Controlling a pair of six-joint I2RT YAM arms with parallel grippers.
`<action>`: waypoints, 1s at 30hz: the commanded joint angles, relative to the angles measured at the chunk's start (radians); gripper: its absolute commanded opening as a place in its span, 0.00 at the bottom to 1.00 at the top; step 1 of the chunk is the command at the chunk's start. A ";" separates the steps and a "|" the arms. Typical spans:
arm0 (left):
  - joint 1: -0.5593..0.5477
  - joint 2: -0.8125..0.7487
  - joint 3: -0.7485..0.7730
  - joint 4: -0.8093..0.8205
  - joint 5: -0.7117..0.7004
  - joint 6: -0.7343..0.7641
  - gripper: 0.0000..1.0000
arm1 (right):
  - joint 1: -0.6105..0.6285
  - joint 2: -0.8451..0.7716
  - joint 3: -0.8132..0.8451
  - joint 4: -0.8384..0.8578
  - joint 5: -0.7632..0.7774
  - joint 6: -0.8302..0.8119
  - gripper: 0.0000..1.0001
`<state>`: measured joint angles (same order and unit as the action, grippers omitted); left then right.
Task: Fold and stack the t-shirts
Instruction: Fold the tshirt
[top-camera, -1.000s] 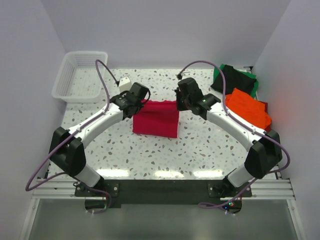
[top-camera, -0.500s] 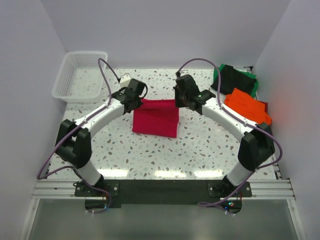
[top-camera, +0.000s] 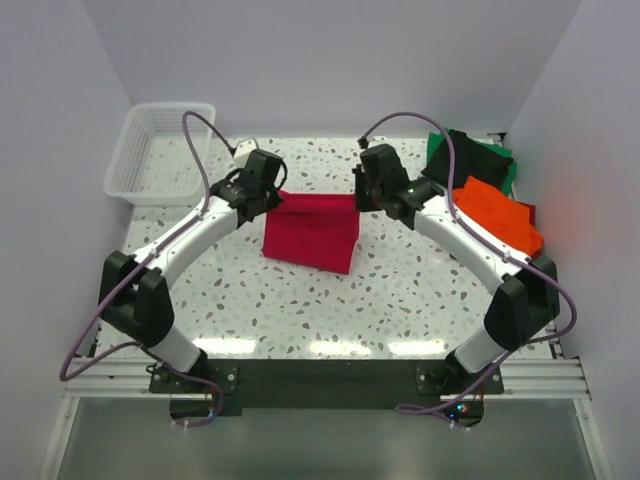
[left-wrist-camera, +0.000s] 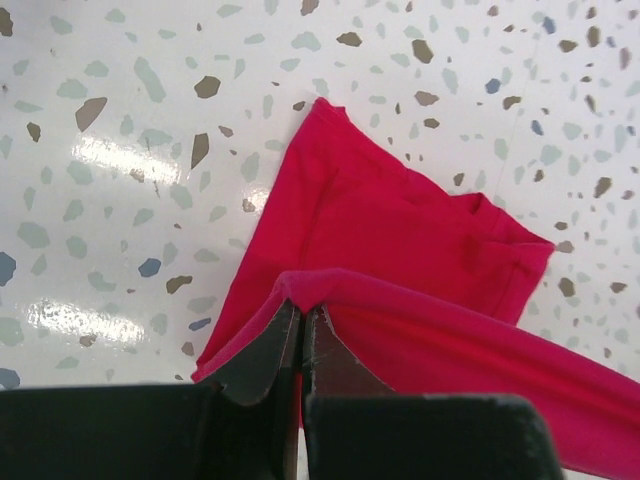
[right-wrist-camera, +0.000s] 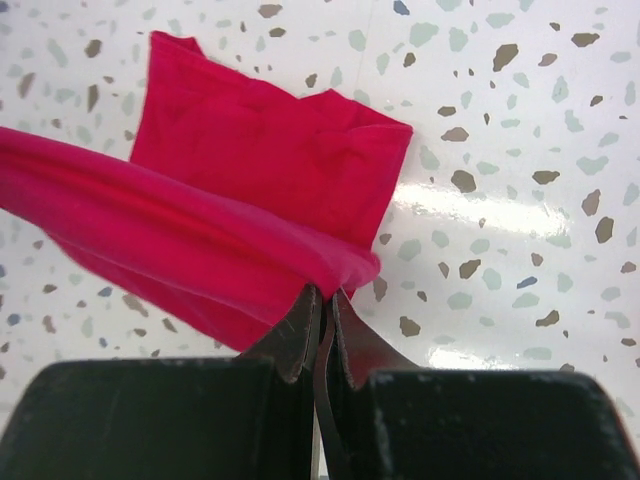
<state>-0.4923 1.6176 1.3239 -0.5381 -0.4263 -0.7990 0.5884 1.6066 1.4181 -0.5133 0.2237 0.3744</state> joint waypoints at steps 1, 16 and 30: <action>0.018 -0.168 -0.032 -0.029 0.006 0.023 0.00 | -0.007 -0.146 -0.025 -0.037 -0.044 0.012 0.00; 0.000 -0.521 -0.267 -0.261 0.132 0.012 0.00 | 0.208 -0.398 -0.301 -0.131 -0.219 0.109 0.00; -0.015 -0.682 -0.473 -0.401 0.147 -0.120 0.00 | 0.321 -0.494 -0.476 -0.113 -0.222 0.245 0.00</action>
<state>-0.5140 0.9386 0.8646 -0.8894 -0.2092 -0.8936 0.9043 1.1248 0.9634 -0.5827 -0.0174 0.5930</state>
